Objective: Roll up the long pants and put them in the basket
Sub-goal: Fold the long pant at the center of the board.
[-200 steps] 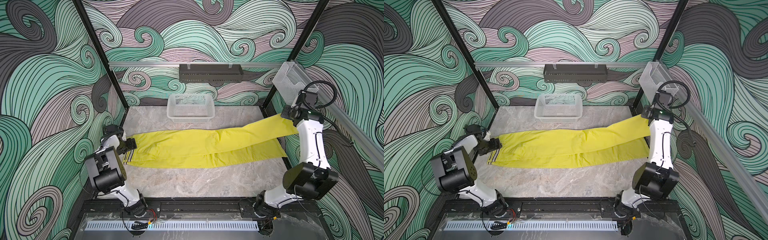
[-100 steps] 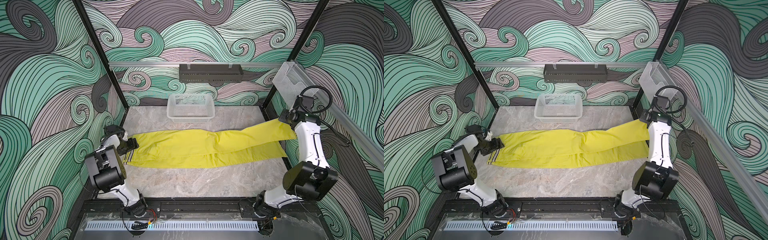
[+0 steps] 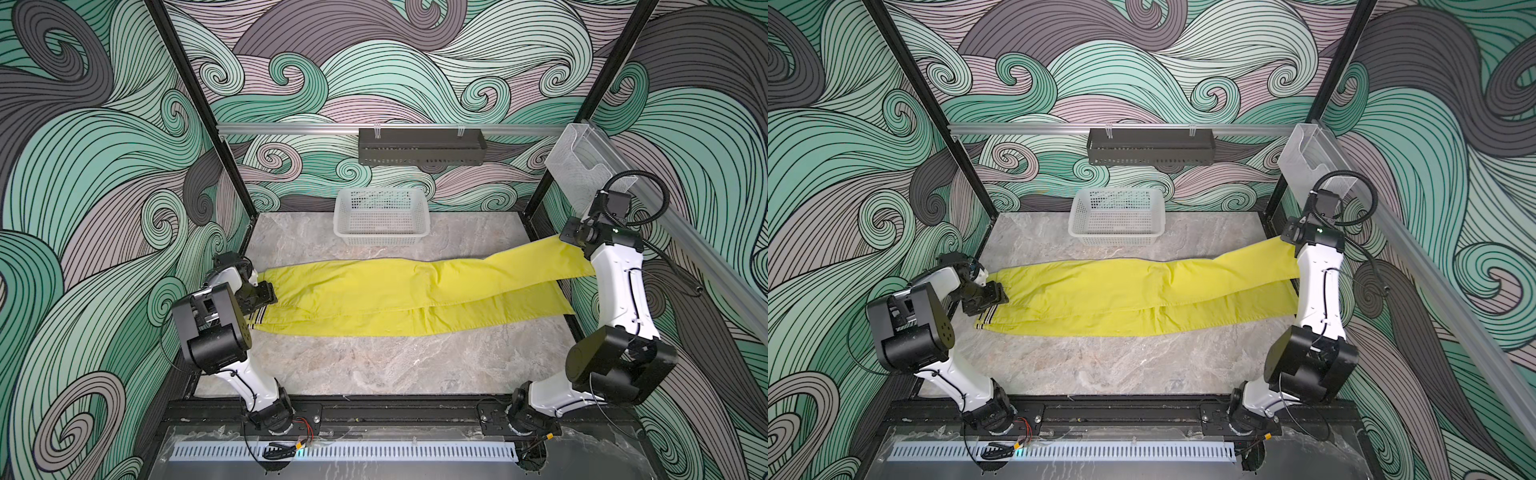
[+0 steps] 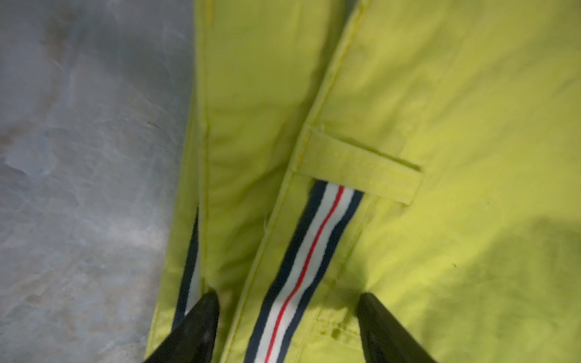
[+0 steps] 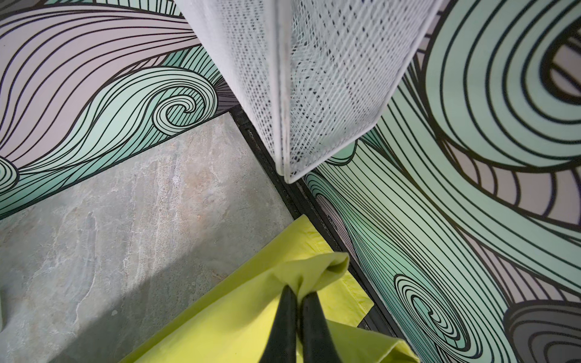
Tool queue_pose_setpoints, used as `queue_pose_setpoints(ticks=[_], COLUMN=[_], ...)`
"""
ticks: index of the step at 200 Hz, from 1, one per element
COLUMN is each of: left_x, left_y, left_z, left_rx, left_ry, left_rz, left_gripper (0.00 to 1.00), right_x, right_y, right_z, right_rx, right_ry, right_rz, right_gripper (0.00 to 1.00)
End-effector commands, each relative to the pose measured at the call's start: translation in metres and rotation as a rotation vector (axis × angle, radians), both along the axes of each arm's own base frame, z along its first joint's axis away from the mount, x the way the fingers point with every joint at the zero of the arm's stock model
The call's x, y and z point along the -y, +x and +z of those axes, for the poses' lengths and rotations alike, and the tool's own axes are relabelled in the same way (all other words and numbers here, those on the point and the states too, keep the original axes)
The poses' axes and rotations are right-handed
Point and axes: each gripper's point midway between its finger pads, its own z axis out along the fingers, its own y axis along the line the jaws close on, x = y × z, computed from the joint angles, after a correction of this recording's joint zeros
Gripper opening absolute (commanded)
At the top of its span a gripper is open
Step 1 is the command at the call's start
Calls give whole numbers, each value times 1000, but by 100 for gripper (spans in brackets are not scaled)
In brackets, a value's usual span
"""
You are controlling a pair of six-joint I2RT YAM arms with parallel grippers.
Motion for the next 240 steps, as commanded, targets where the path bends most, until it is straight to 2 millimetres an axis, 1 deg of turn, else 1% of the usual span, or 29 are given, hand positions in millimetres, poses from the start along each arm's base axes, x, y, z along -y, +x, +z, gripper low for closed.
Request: queue_pose_setpoints(ticks=[1, 10, 17, 25, 34, 39, 47, 59, 86, 112, 144, 180, 206, 229, 240], left_x=[-4, -5, -4, -3, -3, -3, -3, -4, -8, -14, -22, -38, -41, -41, -42], left_y=[-4, -4, -3, -3, -2, -2, -2, -1, 2, 4, 11, 11, 12, 14, 14], left_z=[3, 5, 6, 6, 7, 8, 8, 9, 14, 24, 42, 53, 55, 54, 52], left_rx=[-35, -31, -28, -25, -25, -24, -24, -23, -21, 3, 77, 163, 206, 209, 201], left_ry=[27, 30, 28, 23, 21, 23, 23, 19, 22, 21, -55, -143, -217, -269, -283], left_rz=[-5, -7, -13, -19, -22, -23, -25, -26, -27, -20, 6, 59, 69, 53, 57], left_gripper=[61, 57, 50, 38, 20, 13, 6, 0, 0, 0, 0, 0, 0, 0, 0], right_x=[1, 1, 1, 2, 1, 1, 2, 1, 3, 9, 16, 25, 30, 25, 23], right_y=[1, 2, 2, 2, 3, 3, 3, 3, 2, -3, -10, -25, -35, -43, -48], right_z=[5, 4, 4, 4, 5, 6, 9, 14, 30, 51, 80, 111, 122, 128, 128], right_rx=[29, 27, 26, 26, 28, 31, 37, 46, 59, 86, 128, 186, 204, 215, 214], right_ry=[-3, -1, -1, -1, -2, -4, -7, -13, -59, -111, -161, -202, -213, -203, -207], right_rz=[-4, -1, -3, -3, -1, -1, -1, 4, 15, 6, -1, -22, -40, -31, -30], right_gripper=[0, 0, 0, 0, 0, 0, 0, 0, 0, 0, 0, 0, 0, 0, 0])
